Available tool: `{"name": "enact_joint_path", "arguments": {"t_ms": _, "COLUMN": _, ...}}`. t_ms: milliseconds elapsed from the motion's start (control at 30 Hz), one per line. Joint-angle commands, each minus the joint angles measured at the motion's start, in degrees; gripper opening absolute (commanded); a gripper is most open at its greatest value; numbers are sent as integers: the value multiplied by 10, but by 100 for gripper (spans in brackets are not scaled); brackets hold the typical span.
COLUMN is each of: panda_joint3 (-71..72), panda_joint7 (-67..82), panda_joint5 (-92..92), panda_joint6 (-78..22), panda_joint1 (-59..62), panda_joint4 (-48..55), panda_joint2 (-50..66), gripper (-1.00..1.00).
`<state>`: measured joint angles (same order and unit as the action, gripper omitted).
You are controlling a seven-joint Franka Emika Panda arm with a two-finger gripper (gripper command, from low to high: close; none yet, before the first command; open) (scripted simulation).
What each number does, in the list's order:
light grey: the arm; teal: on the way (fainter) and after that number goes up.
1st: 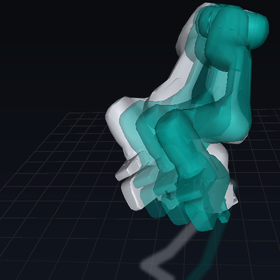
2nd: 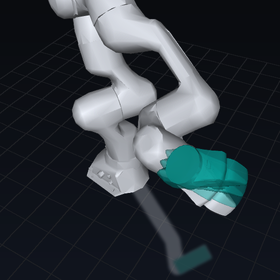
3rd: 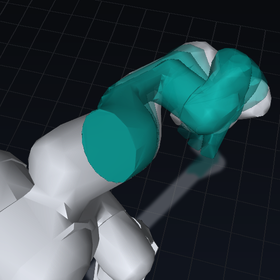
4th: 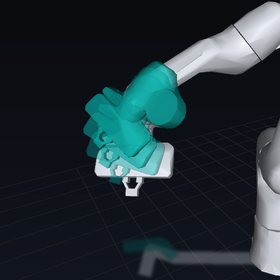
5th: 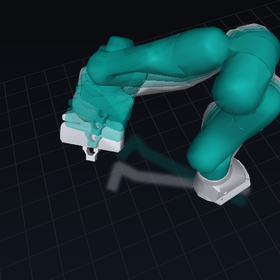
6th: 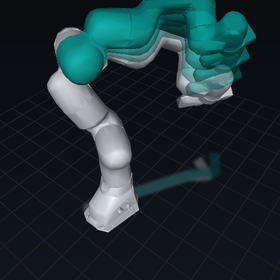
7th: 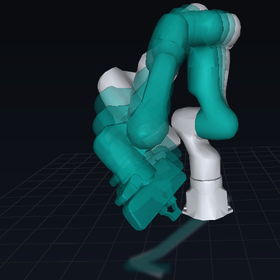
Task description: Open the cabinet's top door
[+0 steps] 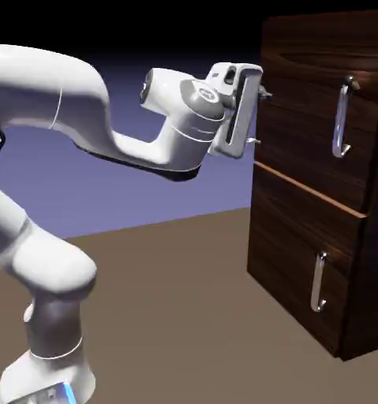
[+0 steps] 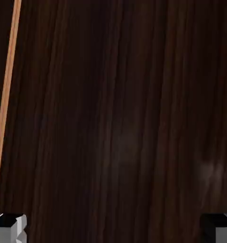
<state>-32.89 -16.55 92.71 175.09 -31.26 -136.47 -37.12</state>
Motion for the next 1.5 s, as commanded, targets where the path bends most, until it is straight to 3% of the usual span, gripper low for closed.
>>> {"name": "enact_joint_path", "arguments": {"t_ms": 0, "panda_joint3": -9, "panda_joint7": 7, "panda_joint5": 25, "panda_joint6": 0, "panda_joint1": -8, "panda_joint4": 7, "panda_joint2": -1, "gripper": 0}}
{"name": "enact_joint_path", "arguments": {"t_ms": 933, "panda_joint3": -256, "panda_joint7": 202, "panda_joint5": 722, "panda_joint6": 8, "panda_joint1": -238, "panda_joint4": 191, "panda_joint2": -35, "gripper": 0}}
{"name": "enact_joint_path", "arguments": {"t_ms": 1233, "panda_joint3": -354, "panda_joint7": 192, "panda_joint5": 733, "panda_joint6": 3, "panda_joint1": -364, "panda_joint4": 274, "panda_joint2": 5, "gripper": 0}}
{"name": "enact_joint_path", "arguments": {"t_ms": 1267, "panda_joint3": -354, "panda_joint7": 192, "panda_joint5": 733, "panda_joint6": 3, "panda_joint1": -364, "panda_joint4": 274, "panda_joint2": 5, "gripper": -100}}
{"name": "enact_joint_path", "arguments": {"t_ms": 1467, "panda_joint3": -275, "panda_joint7": 157, "panda_joint5": 720, "panda_joint6": -21, "panda_joint1": -260, "panda_joint4": 224, "panda_joint2": 33, "gripper": -100}}
